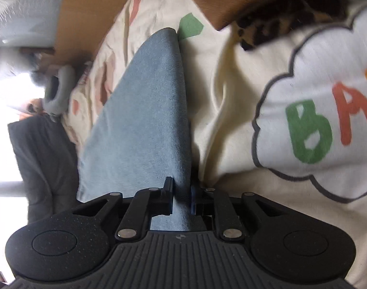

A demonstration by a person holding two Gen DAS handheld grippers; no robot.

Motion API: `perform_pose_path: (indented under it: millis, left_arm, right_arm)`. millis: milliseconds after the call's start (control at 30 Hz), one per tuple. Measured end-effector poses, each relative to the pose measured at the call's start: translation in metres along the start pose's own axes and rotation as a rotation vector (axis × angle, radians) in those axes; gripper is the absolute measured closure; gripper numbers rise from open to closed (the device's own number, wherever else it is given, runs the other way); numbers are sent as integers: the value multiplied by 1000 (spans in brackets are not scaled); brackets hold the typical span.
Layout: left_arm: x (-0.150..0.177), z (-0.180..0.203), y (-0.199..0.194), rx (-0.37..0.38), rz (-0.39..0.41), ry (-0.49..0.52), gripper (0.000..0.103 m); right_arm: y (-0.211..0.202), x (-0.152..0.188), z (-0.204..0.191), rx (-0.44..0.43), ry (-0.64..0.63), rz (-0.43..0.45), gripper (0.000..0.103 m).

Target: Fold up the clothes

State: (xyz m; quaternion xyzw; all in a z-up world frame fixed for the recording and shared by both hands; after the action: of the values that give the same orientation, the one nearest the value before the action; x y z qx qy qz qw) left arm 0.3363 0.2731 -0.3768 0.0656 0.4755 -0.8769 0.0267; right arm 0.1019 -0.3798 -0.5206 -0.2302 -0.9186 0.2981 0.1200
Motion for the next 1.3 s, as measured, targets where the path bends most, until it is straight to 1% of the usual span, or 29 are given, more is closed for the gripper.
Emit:
perform_pose_path:
  millis: [33, 100, 233, 367, 400, 467, 500, 533, 600, 733, 800, 867, 900, 933, 1067, 1300]
  left_arm:
    - [-2, 3, -2, 1, 1, 16, 91]
    - [-6, 12, -7, 25, 8, 37, 91]
    - [-21, 30, -12, 50, 39, 69, 91]
    - [-41, 45, -4, 42, 72, 102, 91]
    - [-46, 48, 0, 36, 76, 113, 91]
    - [-52, 55, 8, 31, 80, 139, 91]
    - [-55, 59, 14, 31, 81, 153, 92]
    - [-56, 63, 18, 28, 80, 167, 92]
    - [-56, 68, 26, 23, 73, 184, 94]
    - [-52, 70, 38, 2, 56, 215, 95]
    - [-48, 68, 45, -11, 40, 231, 95]
    - [-41, 64, 52, -39, 12, 257, 96]
    - [-36, 61, 57, -65, -7, 267, 98]
    - [-31, 58, 60, -80, -22, 273, 102]
    - [-18, 50, 63, -85, -44, 272, 101]
    - [12, 32, 69, -111, -113, 264, 101]
  right_arm:
    - [0, 2, 2, -6, 4, -2, 81]
    - [2, 7, 4, -10, -1, -13, 76]
    - [10, 19, 13, -7, 15, -48, 72]
    - [17, 32, 16, -28, 34, -83, 70]
    - [18, 35, 15, -33, 33, -88, 70]
    - [14, 37, 10, -47, 15, -93, 76]
    - [12, 38, 8, -54, 4, -95, 82]
    - [10, 39, 5, -61, -6, -97, 85]
    - [6, 40, -1, -75, -27, -100, 86]
    - [1, 40, -11, -107, -40, -108, 85]
    - [1, 38, -12, -108, -34, -102, 82]
    - [1, 36, -13, -108, -26, -95, 75]
    - [2, 35, -12, -108, -19, -89, 66]
    - [4, 33, -12, -106, -13, -84, 62]
    - [13, 26, -12, -90, -4, -65, 62]
    - [28, -2, -26, -66, -15, -15, 62]
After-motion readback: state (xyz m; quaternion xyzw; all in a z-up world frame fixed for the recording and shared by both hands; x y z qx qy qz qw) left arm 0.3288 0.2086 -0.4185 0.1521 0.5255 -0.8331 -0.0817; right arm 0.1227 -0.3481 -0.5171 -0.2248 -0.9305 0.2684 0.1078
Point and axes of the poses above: each gripper's, at about its wrist camera, not at the fingertips, and y roughly the way its jaws point, z to its right, x to its underside, the point moved 10 cm from there along y, roughly the way its jaws point, and after that the axes turned 4 degrees about y, right-handed, at the moved point
